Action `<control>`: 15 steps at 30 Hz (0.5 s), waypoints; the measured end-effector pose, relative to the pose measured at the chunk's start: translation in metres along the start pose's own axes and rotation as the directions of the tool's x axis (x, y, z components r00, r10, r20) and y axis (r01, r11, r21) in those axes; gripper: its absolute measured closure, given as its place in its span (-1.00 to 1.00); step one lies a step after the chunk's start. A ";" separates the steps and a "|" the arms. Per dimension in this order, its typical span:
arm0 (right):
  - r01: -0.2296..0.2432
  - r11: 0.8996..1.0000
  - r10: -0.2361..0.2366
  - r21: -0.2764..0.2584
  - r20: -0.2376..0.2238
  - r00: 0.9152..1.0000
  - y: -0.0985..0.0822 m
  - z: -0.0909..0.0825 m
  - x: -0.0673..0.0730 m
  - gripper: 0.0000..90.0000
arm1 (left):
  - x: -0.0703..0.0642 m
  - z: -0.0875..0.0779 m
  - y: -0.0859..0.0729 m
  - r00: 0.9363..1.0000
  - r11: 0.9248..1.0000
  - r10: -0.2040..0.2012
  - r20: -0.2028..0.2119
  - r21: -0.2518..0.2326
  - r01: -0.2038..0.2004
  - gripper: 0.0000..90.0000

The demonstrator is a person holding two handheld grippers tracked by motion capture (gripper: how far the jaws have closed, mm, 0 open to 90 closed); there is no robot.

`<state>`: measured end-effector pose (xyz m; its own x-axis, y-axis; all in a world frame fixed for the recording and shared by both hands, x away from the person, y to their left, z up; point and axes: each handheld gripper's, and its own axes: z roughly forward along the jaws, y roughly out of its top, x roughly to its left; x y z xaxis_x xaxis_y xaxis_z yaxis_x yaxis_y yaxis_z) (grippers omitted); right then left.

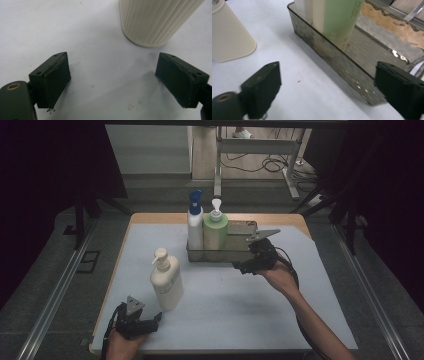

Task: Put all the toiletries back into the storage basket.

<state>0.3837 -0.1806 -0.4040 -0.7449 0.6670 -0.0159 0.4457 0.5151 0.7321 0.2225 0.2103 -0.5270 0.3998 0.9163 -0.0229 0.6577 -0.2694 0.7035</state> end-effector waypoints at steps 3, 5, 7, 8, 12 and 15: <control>0.004 1.000 -0.004 -0.001 0.001 1.000 -0.005 -0.006 0.001 -0.95 | 0.000 0.000 0.000 1.000 1.000 0.000 0.000 0.000 0.000 -0.73; 0.007 1.000 -0.007 0.002 0.006 1.000 -0.009 -0.010 0.002 -1.00 | 0.000 0.000 0.000 1.000 1.000 0.000 0.000 0.000 0.000 -0.73; 0.012 1.000 -0.012 0.003 0.012 1.000 -0.012 -0.014 0.003 -1.00 | 0.000 0.000 0.000 1.000 1.000 0.000 0.000 0.000 0.000 -0.73; 0.013 1.000 -0.013 0.002 0.014 1.000 -0.014 -0.016 0.003 -1.00 | 0.000 0.000 0.000 1.000 1.000 0.000 0.000 0.000 0.000 -0.73; 0.020 1.000 -0.020 0.002 0.021 1.000 -0.022 -0.023 0.005 -1.00 | 0.000 0.000 0.000 1.000 1.000 -0.001 0.001 0.000 0.001 -0.73; 0.024 1.000 -0.024 0.008 0.027 0.999 -0.030 -0.027 0.005 -1.00 | 0.000 0.000 0.000 1.000 1.000 -0.002 0.001 0.000 0.002 -0.73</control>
<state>0.3527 -0.2071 -0.4072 -0.7420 0.6684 -0.0516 0.4317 0.5352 0.7261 0.2224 0.2103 -0.5270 0.3989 0.9166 -0.0245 0.6583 -0.2677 0.7036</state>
